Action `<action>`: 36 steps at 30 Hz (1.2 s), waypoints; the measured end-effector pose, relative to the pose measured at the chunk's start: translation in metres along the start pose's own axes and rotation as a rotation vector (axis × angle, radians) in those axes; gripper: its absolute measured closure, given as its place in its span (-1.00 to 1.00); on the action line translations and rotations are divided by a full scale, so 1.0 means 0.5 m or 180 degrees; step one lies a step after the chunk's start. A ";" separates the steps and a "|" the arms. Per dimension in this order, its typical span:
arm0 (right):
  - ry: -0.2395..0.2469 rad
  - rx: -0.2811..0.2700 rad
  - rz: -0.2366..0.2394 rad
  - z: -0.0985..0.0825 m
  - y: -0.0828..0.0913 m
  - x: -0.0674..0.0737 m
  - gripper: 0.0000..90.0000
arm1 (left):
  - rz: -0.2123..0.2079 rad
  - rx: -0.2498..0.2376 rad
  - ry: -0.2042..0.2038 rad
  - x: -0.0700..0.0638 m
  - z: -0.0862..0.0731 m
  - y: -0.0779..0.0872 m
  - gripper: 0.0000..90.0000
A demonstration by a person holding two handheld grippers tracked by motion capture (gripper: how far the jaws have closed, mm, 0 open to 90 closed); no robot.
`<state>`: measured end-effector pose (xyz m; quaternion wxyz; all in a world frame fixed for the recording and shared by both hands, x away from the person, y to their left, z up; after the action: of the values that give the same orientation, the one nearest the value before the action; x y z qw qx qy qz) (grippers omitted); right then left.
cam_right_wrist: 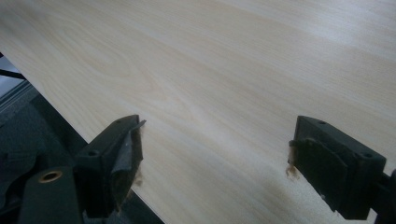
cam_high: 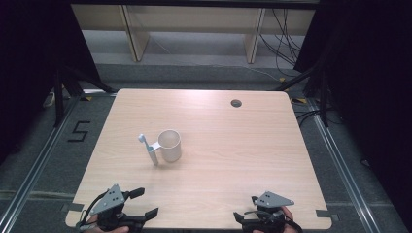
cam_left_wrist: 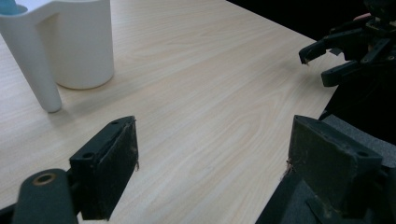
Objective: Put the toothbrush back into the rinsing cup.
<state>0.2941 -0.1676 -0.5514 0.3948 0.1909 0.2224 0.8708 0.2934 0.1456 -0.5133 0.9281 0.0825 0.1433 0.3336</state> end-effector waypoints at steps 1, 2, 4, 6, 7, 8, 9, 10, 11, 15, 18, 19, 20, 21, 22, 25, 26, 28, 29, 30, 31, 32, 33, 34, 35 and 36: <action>0.0043 -0.0012 -0.0010 0.001 0.000 -0.003 -0.61 | -0.0001 0.0027 -0.0027 0.000 -0.003 0.003 -0.66; 0.0054 0.0005 -0.0019 0.001 0.001 -0.004 -0.61 | -0.0017 0.0001 -0.0027 -0.003 -0.005 0.003 -0.66; 0.0051 0.0013 -0.0023 0.001 0.002 -0.004 -0.61 | -0.0015 0.0023 -0.0065 -0.005 -0.012 0.008 -0.66; 0.0036 0.0000 -0.0020 0.001 0.001 -0.003 -0.61 | -0.0018 0.0044 -0.0055 -0.008 -0.018 0.011 -0.66; 0.0031 -0.0009 -0.0003 0.001 0.000 -0.001 -0.61 | -0.0019 0.0061 -0.0070 -0.010 -0.023 0.013 -0.66; 0.0039 0.0020 -0.0016 0.001 0.002 -0.002 -0.61 | -0.0015 0.0061 -0.0055 -0.012 -0.025 0.014 -0.66; 0.0011 0.0026 -0.0016 0.000 0.002 -0.001 -0.61 | -0.0018 0.0073 -0.0060 -0.014 -0.027 0.015 -0.66; 0.0052 0.0013 -0.0025 0.001 0.002 -0.003 -0.61 | -0.0001 0.0090 -0.0067 -0.016 -0.030 0.018 -0.66; 0.0015 0.0020 -0.0021 0.001 0.003 -0.002 -0.61 | 0.0002 0.0116 -0.0085 -0.017 -0.033 0.020 -0.66; 0.0017 0.0020 -0.0021 0.001 0.003 -0.002 -0.61 | -0.0007 0.0163 -0.0193 -0.027 -0.043 0.022 -0.66; 0.0028 0.0021 -0.0035 0.001 0.004 -0.002 -0.61 | -0.0009 0.0195 -0.0298 -0.038 -0.046 0.026 -0.66; 0.0030 0.0016 -0.0032 0.002 0.004 -0.002 -0.61 | -0.0026 0.0216 -0.0316 -0.042 -0.048 0.027 -0.66; 0.0034 0.0015 -0.0033 0.002 0.004 -0.003 -0.61 | -0.0025 0.0205 -0.0319 -0.045 -0.049 0.027 -0.66; 0.0028 0.0019 -0.0029 0.002 0.004 -0.002 -0.61 | -0.0014 0.0250 -0.0338 -0.048 -0.051 0.031 -0.66; 0.0037 0.0011 -0.0036 0.002 0.004 -0.003 -0.61 | -0.0046 0.0207 -0.0326 -0.054 -0.051 0.029 -0.66; 0.0094 0.0008 -0.0037 0.002 0.003 -0.005 -0.61 | -0.0042 0.0279 -0.0378 -0.059 -0.058 0.035 -0.66; 0.0114 0.0007 -0.0021 0.003 0.003 -0.004 -0.60 | -0.0022 0.0319 -0.0478 -0.057 -0.062 0.037 -0.66; 0.0124 0.0026 0.0038 0.002 0.002 -0.001 -0.60 | -0.0009 0.0394 -0.0525 -0.060 -0.068 0.042 -0.66; 0.0125 0.0022 -0.0023 0.002 0.002 -0.001 -0.60 | -0.0004 0.0336 -0.0465 -0.065 -0.068 0.039 -0.66; 0.0188 0.0003 -0.0032 0.003 0.001 -0.004 -0.60 | 0.0006 0.0413 -0.0516 -0.064 -0.073 0.045 -0.66; 0.0162 0.0019 -0.0023 0.002 0.001 -0.001 -0.60 | -0.0014 0.0361 -0.0503 -0.068 -0.074 0.043 -0.66; 0.0145 0.0028 -0.0013 0.001 0.002 0.001 -0.60 | -0.0020 0.0395 -0.0507 -0.070 -0.076 0.045 -0.66; 0.0145 0.0027 -0.0008 0.001 0.002 0.002 -0.60 | 0.0002 0.0376 -0.0467 -0.075 -0.077 0.046 -0.66; 0.0143 0.0026 -0.0011 0.002 0.002 0.002 -0.60 | -0.0009 0.0409 -0.0508 -0.076 -0.080 0.049 -0.66; 0.0145 0.0029 -0.0008 0.001 0.002 0.001 -0.60 | -0.0025 0.0433 -0.0544 -0.077 -0.083 0.050 -0.66; 0.0147 0.0036 -0.0006 0.001 0.002 0.001 -0.60 | -0.0024 0.0400 -0.0453 -0.086 -0.085 0.050 -0.66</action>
<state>0.2934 -0.1675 -0.5506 0.3893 0.1727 0.2366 0.8733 0.2330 0.1396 -0.5383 0.9302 0.1634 0.0980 0.3137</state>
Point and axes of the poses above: each handheld gripper's, and its own axes: y roughly backward along the jaws, z roughly out of its top, x roughly to its left, the point moved 9 cm from there along -y, roughly forward along the jaws, and after that the axes turned 10 degrees about -x, right-handed, at the moved point
